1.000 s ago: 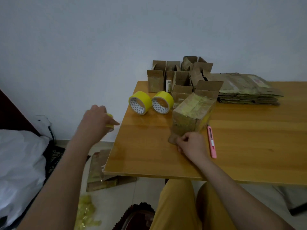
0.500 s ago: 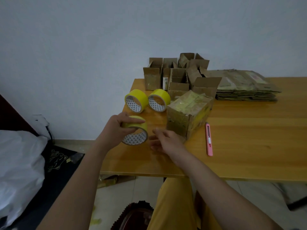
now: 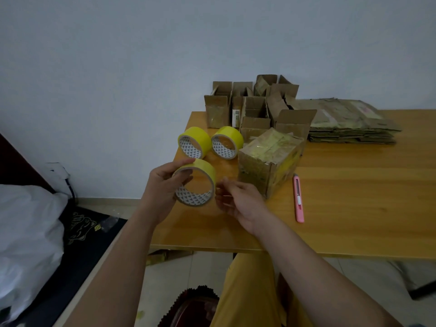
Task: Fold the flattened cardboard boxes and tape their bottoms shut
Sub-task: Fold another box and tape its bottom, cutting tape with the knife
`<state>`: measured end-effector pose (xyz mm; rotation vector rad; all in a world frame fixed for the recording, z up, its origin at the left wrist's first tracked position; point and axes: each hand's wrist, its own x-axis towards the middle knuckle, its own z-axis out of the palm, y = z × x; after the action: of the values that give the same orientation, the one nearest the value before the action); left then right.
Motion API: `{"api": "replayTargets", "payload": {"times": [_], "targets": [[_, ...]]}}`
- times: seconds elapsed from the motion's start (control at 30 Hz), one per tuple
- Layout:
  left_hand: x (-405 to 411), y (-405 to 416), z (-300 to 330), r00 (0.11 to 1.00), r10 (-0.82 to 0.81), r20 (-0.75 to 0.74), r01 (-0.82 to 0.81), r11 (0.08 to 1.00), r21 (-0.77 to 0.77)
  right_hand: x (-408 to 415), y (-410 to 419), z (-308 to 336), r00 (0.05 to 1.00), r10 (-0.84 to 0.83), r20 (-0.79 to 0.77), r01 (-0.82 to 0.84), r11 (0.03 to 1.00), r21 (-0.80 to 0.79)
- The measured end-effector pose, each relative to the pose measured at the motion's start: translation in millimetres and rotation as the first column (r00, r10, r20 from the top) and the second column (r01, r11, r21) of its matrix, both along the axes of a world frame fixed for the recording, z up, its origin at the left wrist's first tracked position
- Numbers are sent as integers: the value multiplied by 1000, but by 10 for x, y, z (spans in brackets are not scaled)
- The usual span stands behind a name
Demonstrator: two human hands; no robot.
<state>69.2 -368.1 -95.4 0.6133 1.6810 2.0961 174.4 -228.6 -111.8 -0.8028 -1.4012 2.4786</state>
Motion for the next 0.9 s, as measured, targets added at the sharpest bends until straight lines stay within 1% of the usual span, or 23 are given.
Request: {"api": "replayTargets", "payload": {"times": [0.1,0.2,0.3,0.43,0.47,0.5,0.53,0.57,0.6,0.63,0.67,0.73,0.77,0.83,0.87,0.9], "targets": [[-21,-26,-49,992,1,126,-6,999,39,34,30,27,998,54,16,-56,986,159],[-53,-36,-104,973,3,231,-21,997,79,60,39,22,992,120,36,-125,946,298],[-88,-13,-149,944,22,329,-64,991,118,94,40,13,995,95,11,-92,915,394],[-108,3,-174,940,45,337,-82,992,97,147,93,40,999,8,-38,16,815,579],[-107,11,-176,941,48,336,-75,995,67,158,107,58,999,3,-50,29,787,616],[-97,30,-183,947,57,317,-60,998,1,168,118,79,998,2,-61,38,762,646],[-90,60,-198,965,84,250,-56,991,-118,176,128,99,998,3,-69,44,740,671],[-97,98,-218,989,108,105,-75,957,-282,182,140,118,997,4,-73,48,719,693],[-115,135,-247,991,96,-92,-127,891,-435,187,155,128,997,2,-74,52,699,714],[-124,173,-266,962,55,-267,-197,817,-542,193,169,138,997,-4,-76,58,681,730],[-127,211,-269,928,20,-373,-255,763,-593,202,183,146,996,-11,-83,69,667,741],[-125,282,-246,861,10,-508,-373,692,-618,231,223,165,993,-27,-118,108,644,757],[-104,321,-212,809,24,-587,-448,672,-590,251,252,182,988,-41,-147,140,624,769],[-29,411,-112,703,80,-706,-552,688,-471,306,333,228,965,-110,-236,256,568,783],[36,470,-49,669,107,-735,-565,716,-411,337,394,252,941,-166,-294,336,535,775],[111,539,18,655,128,-745,-560,744,-364,369,468,278,905,-230,-356,424,499,756]]}}
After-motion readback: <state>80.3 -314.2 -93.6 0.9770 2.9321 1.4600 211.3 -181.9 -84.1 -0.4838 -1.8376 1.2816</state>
